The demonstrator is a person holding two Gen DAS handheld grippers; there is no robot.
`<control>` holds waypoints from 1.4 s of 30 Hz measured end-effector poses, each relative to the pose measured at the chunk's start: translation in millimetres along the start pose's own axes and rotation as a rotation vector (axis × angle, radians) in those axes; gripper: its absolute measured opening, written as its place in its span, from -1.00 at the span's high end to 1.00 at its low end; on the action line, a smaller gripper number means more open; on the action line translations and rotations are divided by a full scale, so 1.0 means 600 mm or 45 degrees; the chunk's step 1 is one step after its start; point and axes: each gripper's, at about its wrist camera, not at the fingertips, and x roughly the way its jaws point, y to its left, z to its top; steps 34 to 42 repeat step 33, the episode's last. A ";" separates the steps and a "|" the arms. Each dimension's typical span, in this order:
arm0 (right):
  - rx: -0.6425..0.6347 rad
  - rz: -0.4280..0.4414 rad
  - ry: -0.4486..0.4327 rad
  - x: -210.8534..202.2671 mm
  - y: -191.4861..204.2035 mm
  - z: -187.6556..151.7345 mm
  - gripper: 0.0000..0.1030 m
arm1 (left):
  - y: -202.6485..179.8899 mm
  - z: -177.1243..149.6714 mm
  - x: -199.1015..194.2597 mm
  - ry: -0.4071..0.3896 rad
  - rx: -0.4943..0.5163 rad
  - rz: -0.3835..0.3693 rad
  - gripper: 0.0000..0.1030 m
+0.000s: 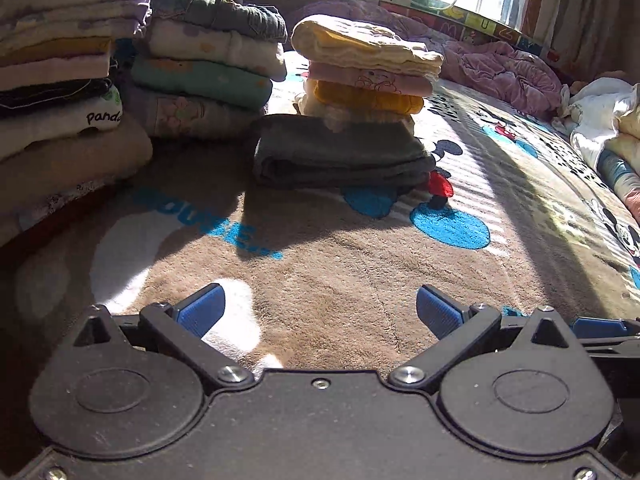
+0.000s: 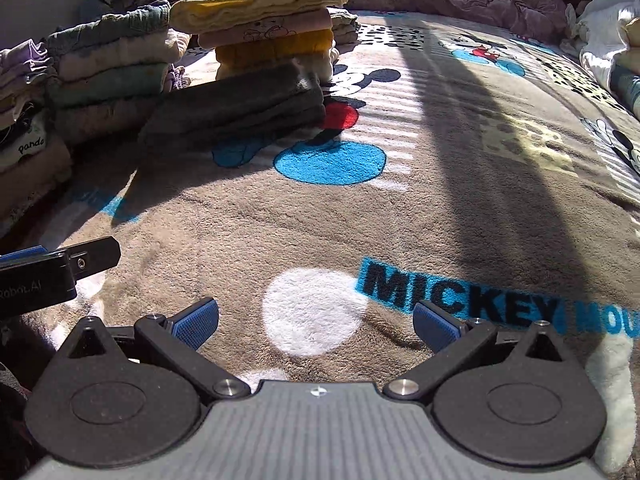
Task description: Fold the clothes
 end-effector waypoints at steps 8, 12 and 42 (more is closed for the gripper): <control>-0.085 -0.064 -0.142 -0.076 0.024 0.043 -0.99 | 0.006 0.031 -0.081 -0.129 0.017 0.035 -0.99; -0.081 -0.065 -0.160 -0.095 0.028 0.049 -0.99 | 0.006 0.038 -0.106 -0.155 0.028 0.046 -0.99; -0.093 -0.033 -0.231 -0.147 0.042 0.051 -0.99 | -0.011 0.046 -0.153 -0.267 0.082 0.138 -0.99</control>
